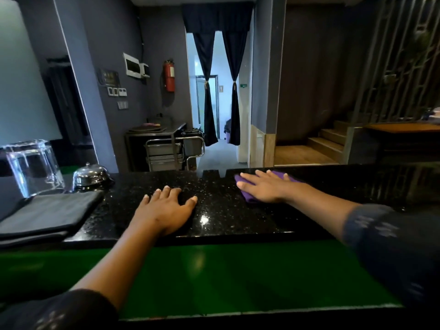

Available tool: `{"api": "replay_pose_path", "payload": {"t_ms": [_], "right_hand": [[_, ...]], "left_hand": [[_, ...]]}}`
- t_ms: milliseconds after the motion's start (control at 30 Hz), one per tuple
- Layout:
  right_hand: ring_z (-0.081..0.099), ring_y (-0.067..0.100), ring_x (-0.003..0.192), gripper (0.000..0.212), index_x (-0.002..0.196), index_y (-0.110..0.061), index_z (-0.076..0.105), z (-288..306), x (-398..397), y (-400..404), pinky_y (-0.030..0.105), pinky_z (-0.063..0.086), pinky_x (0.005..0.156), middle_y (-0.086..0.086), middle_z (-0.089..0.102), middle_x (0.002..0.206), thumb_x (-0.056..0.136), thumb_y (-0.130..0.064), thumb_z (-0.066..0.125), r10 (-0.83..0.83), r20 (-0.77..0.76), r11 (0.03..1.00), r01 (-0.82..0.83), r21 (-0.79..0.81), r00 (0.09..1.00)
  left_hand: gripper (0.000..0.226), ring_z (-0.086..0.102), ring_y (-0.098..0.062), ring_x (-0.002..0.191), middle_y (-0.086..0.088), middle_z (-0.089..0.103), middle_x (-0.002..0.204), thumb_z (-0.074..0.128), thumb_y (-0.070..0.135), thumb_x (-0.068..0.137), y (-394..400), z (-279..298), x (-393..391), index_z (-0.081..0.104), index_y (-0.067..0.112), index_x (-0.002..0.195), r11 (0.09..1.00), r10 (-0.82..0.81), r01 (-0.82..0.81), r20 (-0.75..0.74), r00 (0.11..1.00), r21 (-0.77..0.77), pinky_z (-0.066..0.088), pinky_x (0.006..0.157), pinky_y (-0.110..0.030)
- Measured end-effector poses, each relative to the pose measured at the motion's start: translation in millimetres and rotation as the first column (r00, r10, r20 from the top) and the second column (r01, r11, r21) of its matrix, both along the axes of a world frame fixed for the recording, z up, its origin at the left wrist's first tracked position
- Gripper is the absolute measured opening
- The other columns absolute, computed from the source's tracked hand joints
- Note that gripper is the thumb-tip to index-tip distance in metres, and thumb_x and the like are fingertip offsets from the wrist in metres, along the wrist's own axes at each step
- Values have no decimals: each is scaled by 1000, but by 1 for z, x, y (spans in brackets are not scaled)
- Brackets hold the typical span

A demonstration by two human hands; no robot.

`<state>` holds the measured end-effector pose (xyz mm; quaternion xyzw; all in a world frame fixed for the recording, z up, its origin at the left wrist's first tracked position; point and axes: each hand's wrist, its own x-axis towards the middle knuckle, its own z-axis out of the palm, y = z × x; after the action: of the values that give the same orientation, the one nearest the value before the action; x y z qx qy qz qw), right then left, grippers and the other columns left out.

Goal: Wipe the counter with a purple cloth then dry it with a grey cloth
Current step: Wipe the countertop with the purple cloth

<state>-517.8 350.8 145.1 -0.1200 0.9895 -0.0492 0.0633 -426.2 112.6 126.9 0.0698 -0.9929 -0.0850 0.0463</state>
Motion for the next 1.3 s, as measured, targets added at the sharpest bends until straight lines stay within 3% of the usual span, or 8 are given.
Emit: {"api": "replay_pose_path", "payload": {"t_ms": [133,433,733,833,933,1000,1100,1300], "right_hand": [[-9,37,147,72,152,-42,3,4,-18,-58,69,-10,110,9,-7,162,89,-75,13,-60,6,998,60,-29,998],[-3,13,149,63,145,-58,5,-6,72,-12,51,-5,117,-14,-1,162,84,-74,10,336,-13,941,-336,-42,942],[-10,35,148,63,153,-38,4,-5,45,-78,65,-12,110,7,-6,163,95,-64,8,-12,-25,997,10,-76,1000],[-3,32,149,54,154,-31,11,-3,48,-93,58,-9,115,4,0,163,102,-48,14,135,9,945,-126,-302,991],[21,24,146,47,150,-15,29,7,38,-64,41,15,119,9,24,159,105,-25,30,73,-155,760,-155,-631,985],[24,24,145,46,148,-16,34,8,29,-30,44,19,118,8,29,157,104,-24,33,-81,-235,785,-84,-614,969],[21,25,146,47,149,-19,34,-7,27,8,45,16,119,8,26,159,104,-32,26,-173,-180,881,71,-467,968],[15,23,148,51,149,-32,30,-18,29,5,48,5,117,-1,24,160,103,-45,14,-106,-151,963,63,-263,983]], "left_hand": [[71,6,-21,147,-4,7,160,19,65,92,1,4,5,15,25,151,1000,-12,12,34,999,18,3,119,-43],[70,7,-22,147,-5,9,160,20,64,92,-6,0,-2,17,24,150,999,-22,21,30,999,30,2,118,-43],[62,8,-24,147,-8,13,159,23,51,97,4,9,7,19,19,150,990,0,-2,13,1000,141,2,118,-44],[50,28,-27,140,-12,38,148,32,38,98,10,16,7,37,13,141,977,74,-24,-235,969,210,12,118,-46],[48,37,-29,134,-13,45,142,38,38,97,42,28,-2,41,14,138,991,-71,111,-436,897,68,21,115,-44],[55,26,-29,141,-11,33,151,36,48,96,74,31,-12,33,21,144,965,-241,263,-331,912,21,14,116,-46],[63,-1,-30,147,-7,5,160,22,60,94,108,15,-27,14,32,150,939,-343,343,18,939,24,-3,115,-52],[66,-8,-34,145,-1,-3,160,16,70,89,79,17,-69,7,43,148,982,-189,191,119,975,-3,-10,110,-61]]}}
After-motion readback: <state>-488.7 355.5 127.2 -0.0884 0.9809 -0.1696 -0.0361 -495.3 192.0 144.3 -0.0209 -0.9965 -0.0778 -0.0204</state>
